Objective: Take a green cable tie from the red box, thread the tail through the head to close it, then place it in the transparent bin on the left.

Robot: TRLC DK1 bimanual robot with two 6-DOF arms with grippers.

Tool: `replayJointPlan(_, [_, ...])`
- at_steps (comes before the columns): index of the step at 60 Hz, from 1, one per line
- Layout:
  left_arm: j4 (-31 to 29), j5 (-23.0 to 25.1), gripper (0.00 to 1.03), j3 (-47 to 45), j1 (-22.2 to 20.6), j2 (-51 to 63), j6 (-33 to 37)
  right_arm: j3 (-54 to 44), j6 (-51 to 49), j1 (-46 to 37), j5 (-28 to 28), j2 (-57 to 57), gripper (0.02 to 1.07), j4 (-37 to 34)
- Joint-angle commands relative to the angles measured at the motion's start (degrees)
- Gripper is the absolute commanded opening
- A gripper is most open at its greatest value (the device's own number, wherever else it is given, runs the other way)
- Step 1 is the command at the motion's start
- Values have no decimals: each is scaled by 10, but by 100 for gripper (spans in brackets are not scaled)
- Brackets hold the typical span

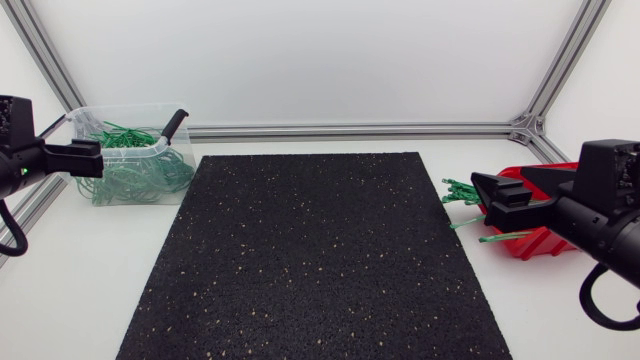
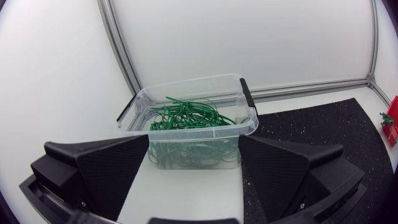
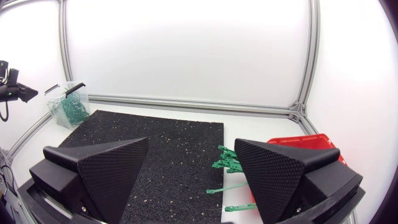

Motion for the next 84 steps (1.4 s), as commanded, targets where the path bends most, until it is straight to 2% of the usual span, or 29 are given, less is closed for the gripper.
replayJointPlan(1, [17, 1, 100, -52, -8, -51, 5, -29, -14, -20, 5, -42, 103, -10])
replayJointPlan(11, [30, 2, 100, -113, -11, -143, 5, -68, -15, -37, 4, -93, 103, 3])
replayJointPlan(26, [33, 1, 100, -207, -51, -288, -12, -129, -15, -57, 2, -165, 103, 28])
replayJointPlan(62, [38, 20, 100, -343, -79, -461, -79, -273, -14, -104, -3, -337, 103, 90])
replayJointPlan(84, [42, 32, 100, -428, -96, -567, -121, -275, -14, -105, -3, -340, 103, 91])
